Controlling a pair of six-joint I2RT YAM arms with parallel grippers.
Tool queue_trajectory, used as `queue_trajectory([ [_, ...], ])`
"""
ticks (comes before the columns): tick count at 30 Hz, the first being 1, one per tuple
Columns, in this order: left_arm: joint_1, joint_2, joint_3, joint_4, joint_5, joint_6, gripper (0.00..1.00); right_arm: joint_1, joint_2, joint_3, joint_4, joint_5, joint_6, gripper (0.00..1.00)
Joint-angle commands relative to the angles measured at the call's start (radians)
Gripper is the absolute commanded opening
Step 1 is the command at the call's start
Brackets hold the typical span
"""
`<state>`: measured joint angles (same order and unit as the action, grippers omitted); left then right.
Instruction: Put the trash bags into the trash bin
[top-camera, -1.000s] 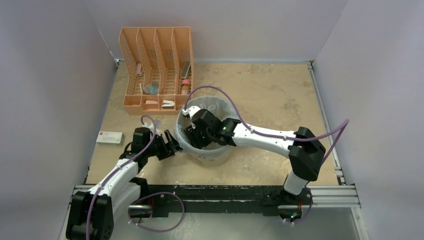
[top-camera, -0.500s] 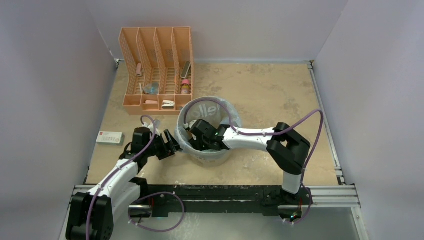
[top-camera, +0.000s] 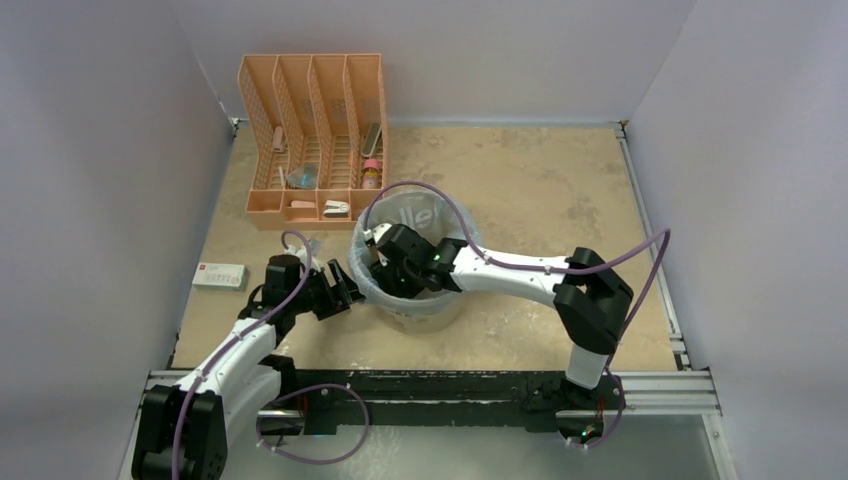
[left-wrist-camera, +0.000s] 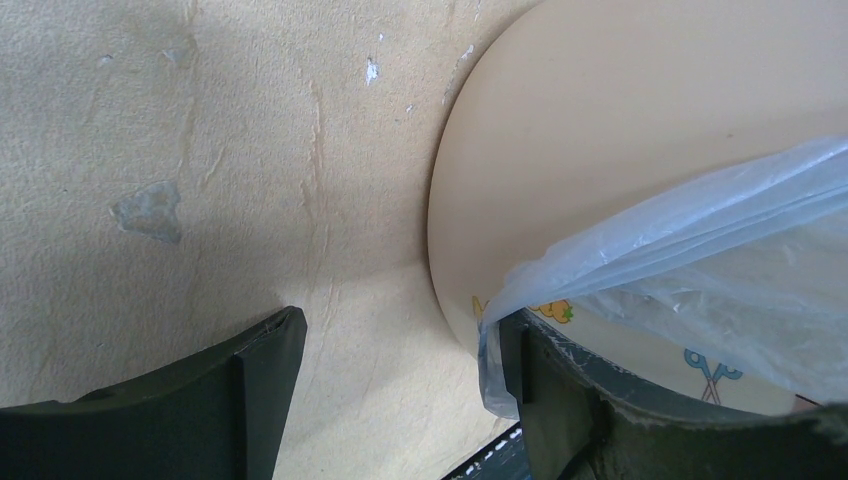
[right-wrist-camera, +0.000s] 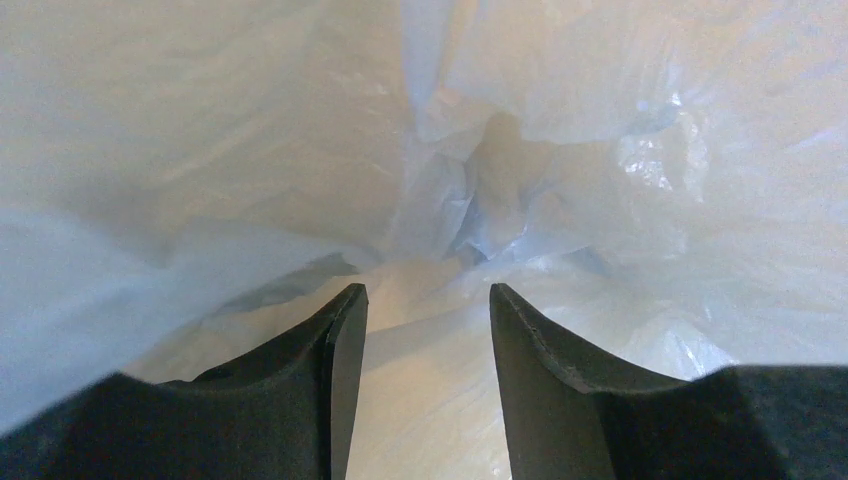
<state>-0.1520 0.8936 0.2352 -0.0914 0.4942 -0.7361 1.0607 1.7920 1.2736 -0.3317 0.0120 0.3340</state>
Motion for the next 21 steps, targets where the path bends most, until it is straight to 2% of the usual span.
queue_trajectory([
  [1, -0.001, -0.007, 0.003, 0.036, 0.014, 0.029, 0.71, -0.004, -0.024, 0.022, -0.014, -0.010, 0.012, 0.52],
  [4, -0.001, -0.005, 0.003, 0.039, 0.010, 0.028, 0.71, -0.004, 0.024, -0.010, 0.015, -0.069, 0.016, 0.52],
  [10, -0.001, 0.004, 0.006, 0.039, 0.016, 0.032, 0.71, -0.004, 0.114, -0.024, 0.002, -0.055, 0.016, 0.51],
  [21, -0.001, -0.012, 0.005, 0.039, 0.009, 0.025, 0.71, -0.008, -0.096, 0.023, -0.014, 0.025, 0.043, 0.55],
])
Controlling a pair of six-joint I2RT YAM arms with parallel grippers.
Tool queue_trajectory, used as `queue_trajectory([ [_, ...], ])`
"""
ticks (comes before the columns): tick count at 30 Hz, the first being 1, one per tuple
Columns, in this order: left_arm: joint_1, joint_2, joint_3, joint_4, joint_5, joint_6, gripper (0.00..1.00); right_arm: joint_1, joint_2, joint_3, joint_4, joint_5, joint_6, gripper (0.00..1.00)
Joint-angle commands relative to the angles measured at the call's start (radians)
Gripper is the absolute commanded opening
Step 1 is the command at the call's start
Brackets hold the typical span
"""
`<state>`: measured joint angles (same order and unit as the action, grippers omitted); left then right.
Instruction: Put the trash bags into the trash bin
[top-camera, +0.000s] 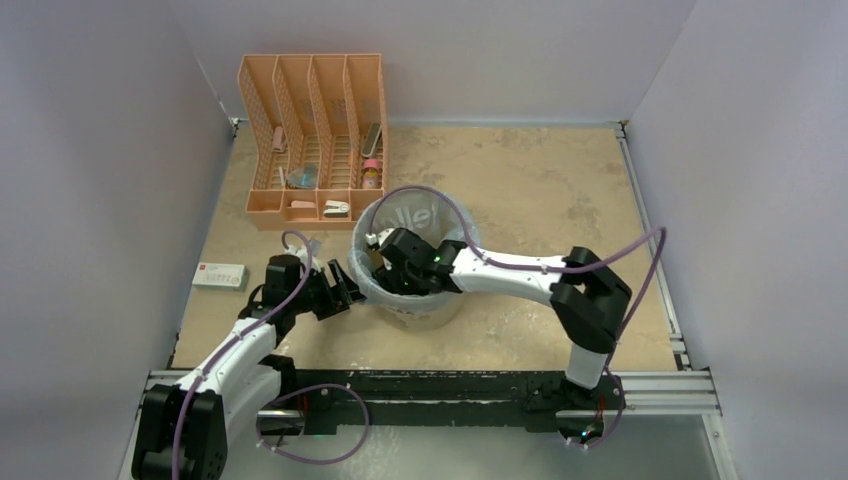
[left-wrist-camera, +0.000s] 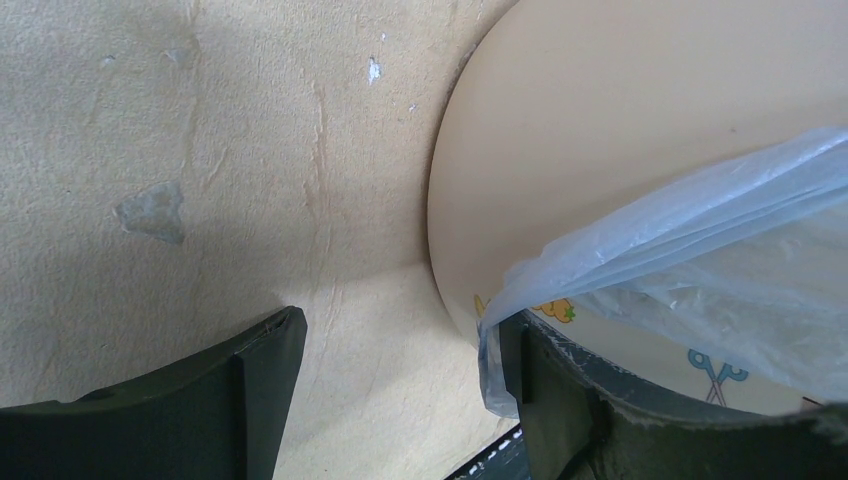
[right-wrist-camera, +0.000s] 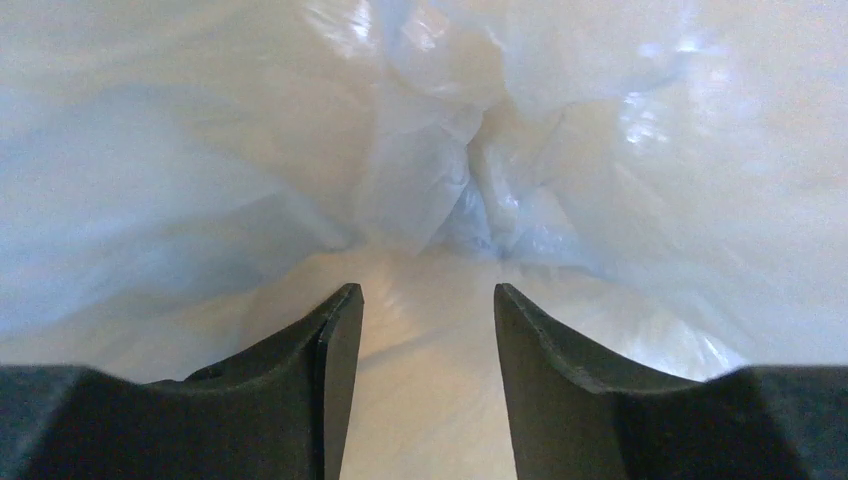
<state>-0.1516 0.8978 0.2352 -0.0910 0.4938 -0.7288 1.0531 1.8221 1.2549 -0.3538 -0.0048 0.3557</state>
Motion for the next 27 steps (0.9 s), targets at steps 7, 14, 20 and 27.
queue_trajectory([
  [7, -0.002, -0.048, -0.004, 0.043, -0.009, -0.021, 0.73, -0.010, -0.202, 0.049, 0.049, 0.083, 0.046, 0.58],
  [14, -0.001, -0.118, 0.057, -0.100, -0.123, -0.090, 0.79, -0.011, -0.290, 0.091, 0.099, 0.184, 0.062, 0.63],
  [20, -0.002, -0.175, 0.139, -0.274, -0.256, -0.158, 0.84, -0.012, -0.408, 0.098, 0.172, 0.261, 0.028, 0.70],
  [27, -0.002, -0.319, 0.245, -0.455, -0.395, -0.199, 0.86, -0.012, -0.601, 0.019, 0.318, 0.541, -0.005, 0.76],
])
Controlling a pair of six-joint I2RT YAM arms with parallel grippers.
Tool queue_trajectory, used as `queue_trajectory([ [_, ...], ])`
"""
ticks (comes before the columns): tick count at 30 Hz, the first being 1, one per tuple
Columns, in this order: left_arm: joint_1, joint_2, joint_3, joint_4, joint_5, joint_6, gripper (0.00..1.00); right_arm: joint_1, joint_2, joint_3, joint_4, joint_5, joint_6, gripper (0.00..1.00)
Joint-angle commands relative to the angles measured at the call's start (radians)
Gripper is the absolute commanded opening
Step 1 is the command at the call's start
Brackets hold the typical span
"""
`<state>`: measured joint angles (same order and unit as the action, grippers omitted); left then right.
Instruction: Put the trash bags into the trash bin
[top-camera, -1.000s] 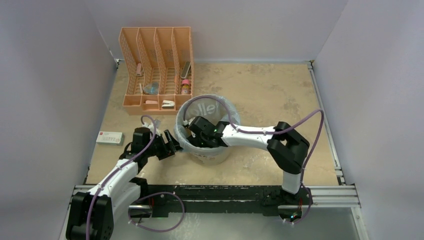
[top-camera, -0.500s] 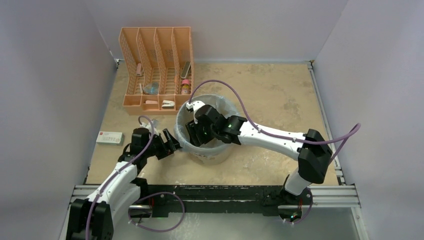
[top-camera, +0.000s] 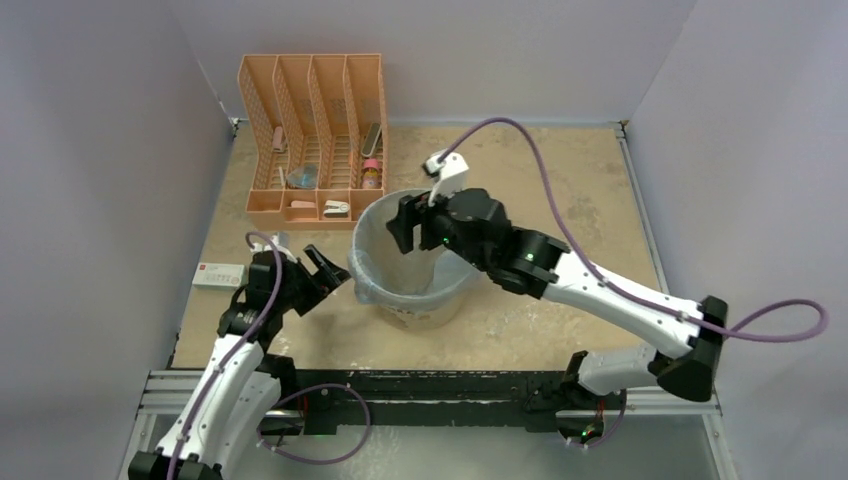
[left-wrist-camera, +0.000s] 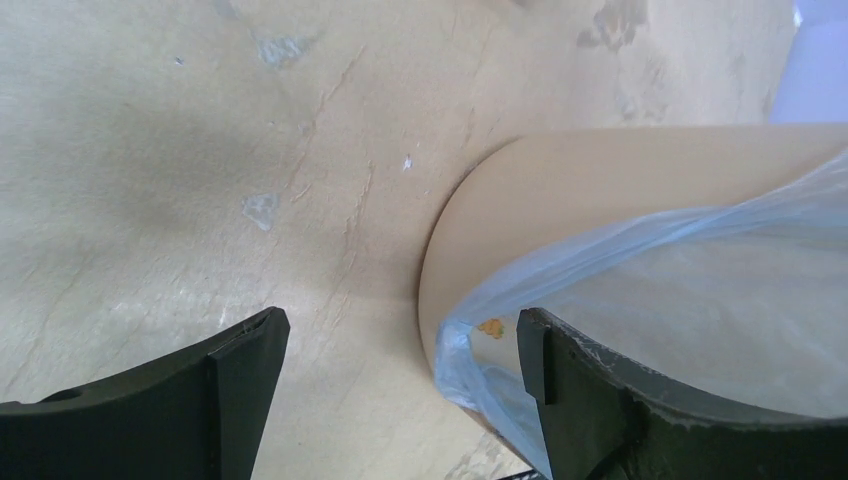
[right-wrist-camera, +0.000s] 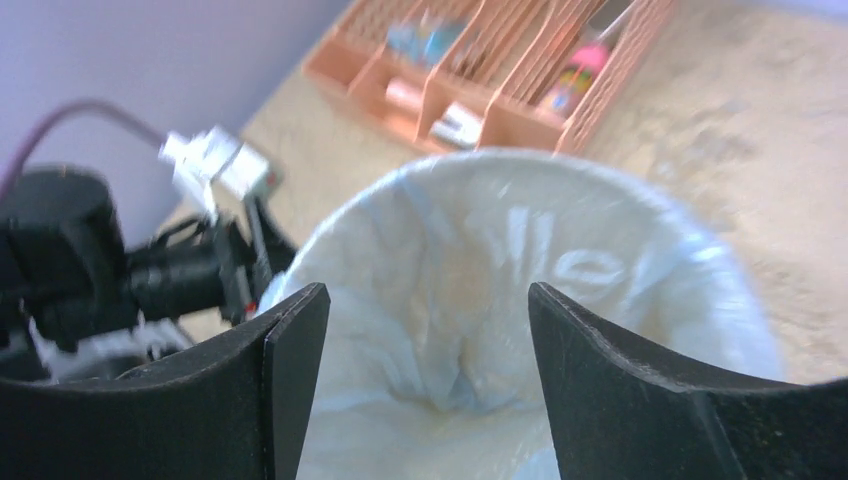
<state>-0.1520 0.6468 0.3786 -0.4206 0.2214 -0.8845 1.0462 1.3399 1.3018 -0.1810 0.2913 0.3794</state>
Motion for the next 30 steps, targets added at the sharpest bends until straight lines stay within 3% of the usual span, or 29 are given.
queue_trajectory([
  [1, -0.001, -0.087, 0.122, -0.151, -0.140, -0.050, 0.86, -0.007, -0.158, -0.059, 0.170, 0.321, -0.028, 0.81],
  [2, -0.001, -0.107, 0.148, -0.175, -0.160, -0.057, 0.86, -0.009, -0.196, -0.094, 0.202, 0.381, -0.029, 0.87],
  [5, -0.001, -0.136, 0.277, -0.251, -0.176, -0.095, 0.83, -0.021, -0.304, -0.208, 0.294, 0.521, -0.057, 0.90],
  [8, -0.001, -0.095, 0.497, -0.251, -0.114, 0.061, 0.82, -0.127, -0.363, -0.279, 0.240, 0.601, 0.058, 0.95],
  [11, -0.001, -0.001, 0.668, -0.233, 0.027, 0.225, 0.82, -0.390, -0.413, -0.392, 0.231, 0.333, 0.178, 0.95],
  [14, -0.001, 0.079, 0.726, -0.086, 0.304, 0.315, 0.82, -0.596, -0.446, -0.532, 0.299, 0.002, 0.268, 0.95],
  [17, -0.002, 0.193, 0.781, -0.012, 0.517, 0.364, 0.83, -0.674, -0.429, -0.684, 0.435, -0.275, 0.349, 0.95],
  [19, -0.021, 0.280, 0.819, -0.011, 0.571, 0.397, 0.83, -0.682, -0.394, -0.746, 0.511, -0.419, 0.384, 0.95],
  [21, -0.117, 0.341, 0.855, -0.045, 0.505, 0.439, 0.84, -0.683, -0.346, -0.787, 0.570, -0.528, 0.410, 0.95],
  [26, -0.514, 0.507, 0.944, -0.145, 0.070, 0.482, 0.85, -0.683, -0.213, -0.852, 0.644, -0.679, 0.417, 0.87],
  [30, -0.646, 0.600, 0.992, -0.191, -0.100, 0.474, 0.84, -0.683, -0.169, -0.920, 0.656, -0.737, 0.396, 0.81],
])
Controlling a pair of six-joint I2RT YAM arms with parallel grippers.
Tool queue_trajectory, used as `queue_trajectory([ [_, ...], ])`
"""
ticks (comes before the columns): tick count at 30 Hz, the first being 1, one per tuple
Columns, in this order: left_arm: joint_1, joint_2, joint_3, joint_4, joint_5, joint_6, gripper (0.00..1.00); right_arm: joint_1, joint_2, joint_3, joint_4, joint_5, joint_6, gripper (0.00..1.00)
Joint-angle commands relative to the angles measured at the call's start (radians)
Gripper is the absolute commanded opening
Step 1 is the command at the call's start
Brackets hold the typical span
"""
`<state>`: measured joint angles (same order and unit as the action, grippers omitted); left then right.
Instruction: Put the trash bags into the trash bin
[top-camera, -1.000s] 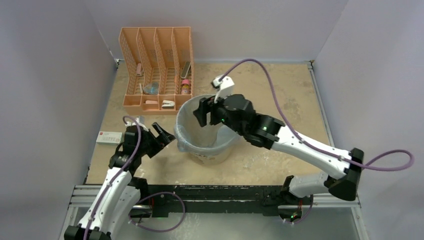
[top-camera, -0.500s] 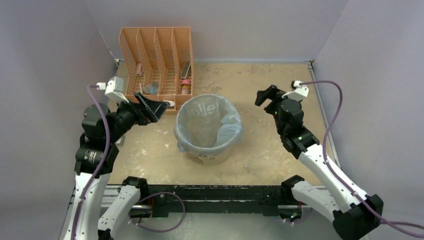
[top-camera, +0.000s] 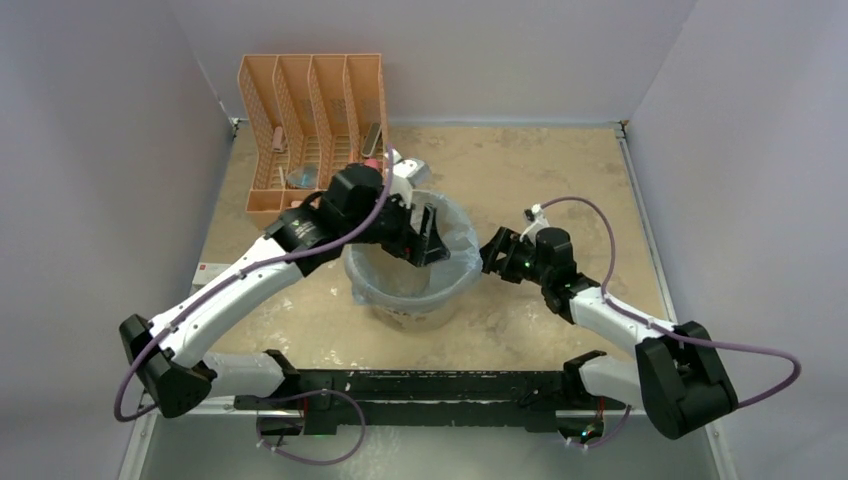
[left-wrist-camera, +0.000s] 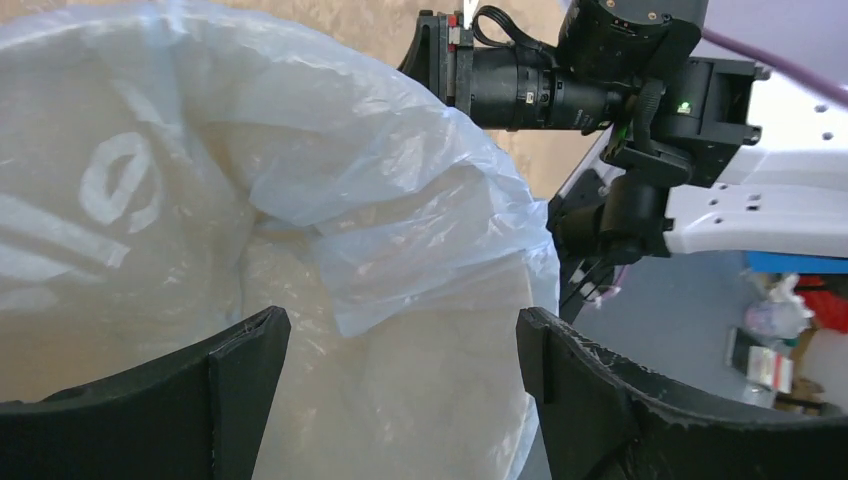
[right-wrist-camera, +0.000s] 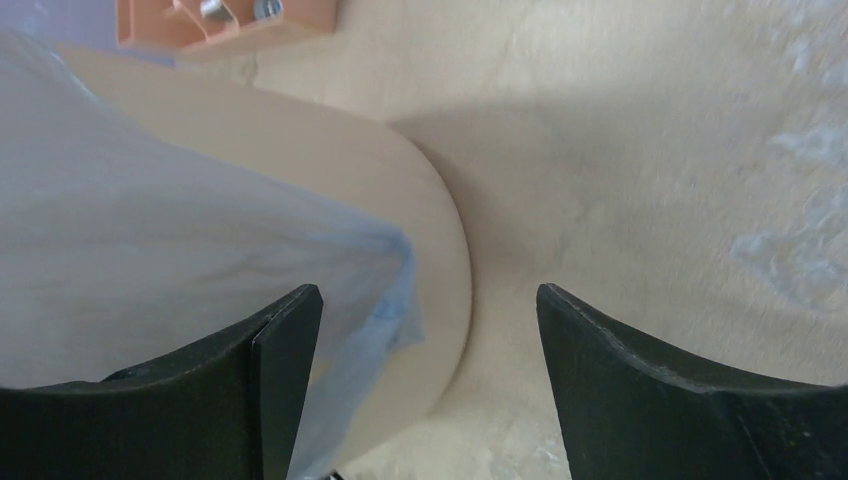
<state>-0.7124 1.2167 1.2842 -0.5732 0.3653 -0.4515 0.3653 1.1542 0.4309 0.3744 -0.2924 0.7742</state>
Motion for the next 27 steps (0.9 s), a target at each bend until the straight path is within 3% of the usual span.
queue_trajectory([
  [1, -0.094, 0.056, 0.097, -0.052, -0.248, 0.044, 0.84, -0.002, 0.017, -0.072, 0.110, -0.156, 0.006, 0.80],
  [9, -0.159, 0.211, 0.113, -0.149, -0.400, 0.009, 0.77, -0.002, -0.026, -0.161, 0.173, -0.176, 0.055, 0.79],
  [12, -0.159, 0.206, 0.074, -0.107, -0.370, 0.009, 0.70, -0.002, -0.061, -0.155, 0.125, -0.159, 0.050, 0.80],
  [20, -0.161, 0.308, -0.001, -0.068, -0.264, 0.046, 0.72, -0.001, -0.148, -0.086, -0.009, -0.075, 0.006, 0.85],
  [27, -0.160, 0.291, -0.069, -0.026, -0.233, 0.025, 0.72, -0.002, -0.185, -0.056, -0.050, -0.044, -0.012, 0.86],
])
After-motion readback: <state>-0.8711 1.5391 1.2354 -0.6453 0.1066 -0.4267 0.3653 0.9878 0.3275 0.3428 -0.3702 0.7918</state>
